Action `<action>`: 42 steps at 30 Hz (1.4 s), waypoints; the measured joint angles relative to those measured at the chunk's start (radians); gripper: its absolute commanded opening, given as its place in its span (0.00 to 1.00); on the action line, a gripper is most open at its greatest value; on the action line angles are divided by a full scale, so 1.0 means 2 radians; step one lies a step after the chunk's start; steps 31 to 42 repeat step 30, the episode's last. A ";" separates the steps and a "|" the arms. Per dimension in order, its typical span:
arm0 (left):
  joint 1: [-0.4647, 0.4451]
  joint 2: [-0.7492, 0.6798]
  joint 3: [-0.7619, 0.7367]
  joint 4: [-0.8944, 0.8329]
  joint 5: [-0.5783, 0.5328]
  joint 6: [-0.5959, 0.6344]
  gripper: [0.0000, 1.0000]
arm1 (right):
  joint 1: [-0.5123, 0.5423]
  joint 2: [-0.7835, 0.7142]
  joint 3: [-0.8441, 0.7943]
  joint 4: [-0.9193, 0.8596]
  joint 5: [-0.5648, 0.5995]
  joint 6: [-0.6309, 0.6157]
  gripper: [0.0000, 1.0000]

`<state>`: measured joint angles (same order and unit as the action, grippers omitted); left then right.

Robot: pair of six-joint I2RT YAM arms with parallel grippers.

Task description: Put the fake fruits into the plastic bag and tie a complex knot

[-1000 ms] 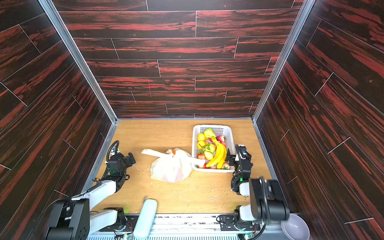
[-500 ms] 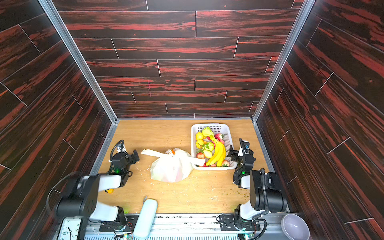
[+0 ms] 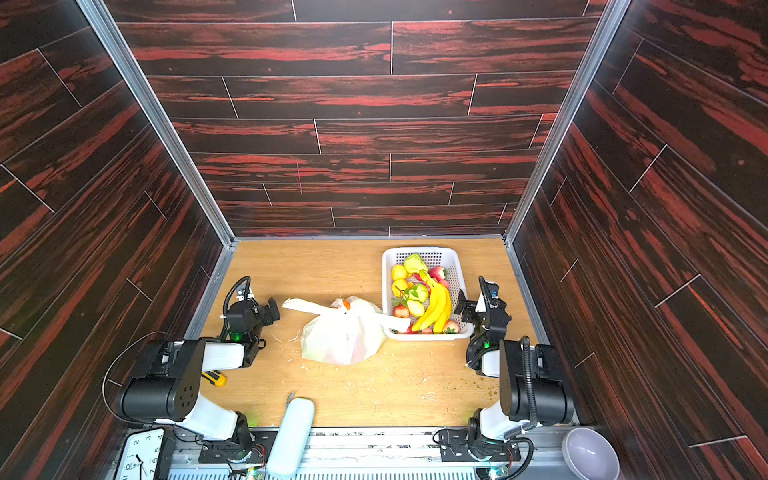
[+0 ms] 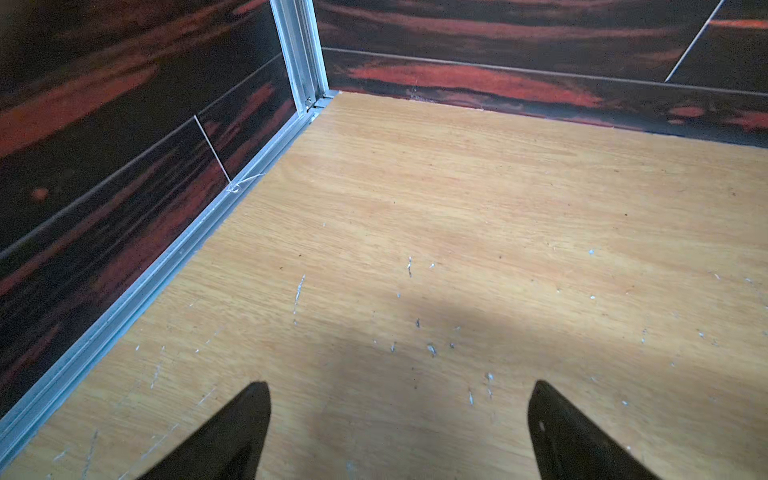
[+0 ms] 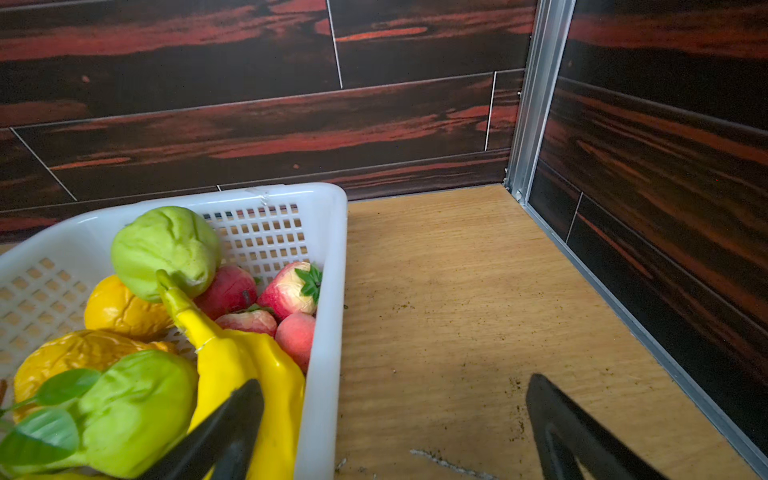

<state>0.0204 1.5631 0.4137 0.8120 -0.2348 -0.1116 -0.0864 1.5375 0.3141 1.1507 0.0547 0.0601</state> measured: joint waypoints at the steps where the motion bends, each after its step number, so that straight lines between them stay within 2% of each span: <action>1: 0.000 0.000 0.000 -0.001 0.000 0.000 0.99 | 0.000 0.000 0.000 0.000 0.000 0.000 0.99; 42: 0.000 0.000 0.000 -0.006 0.000 0.000 0.99 | 0.000 0.000 0.000 0.000 0.000 0.000 0.99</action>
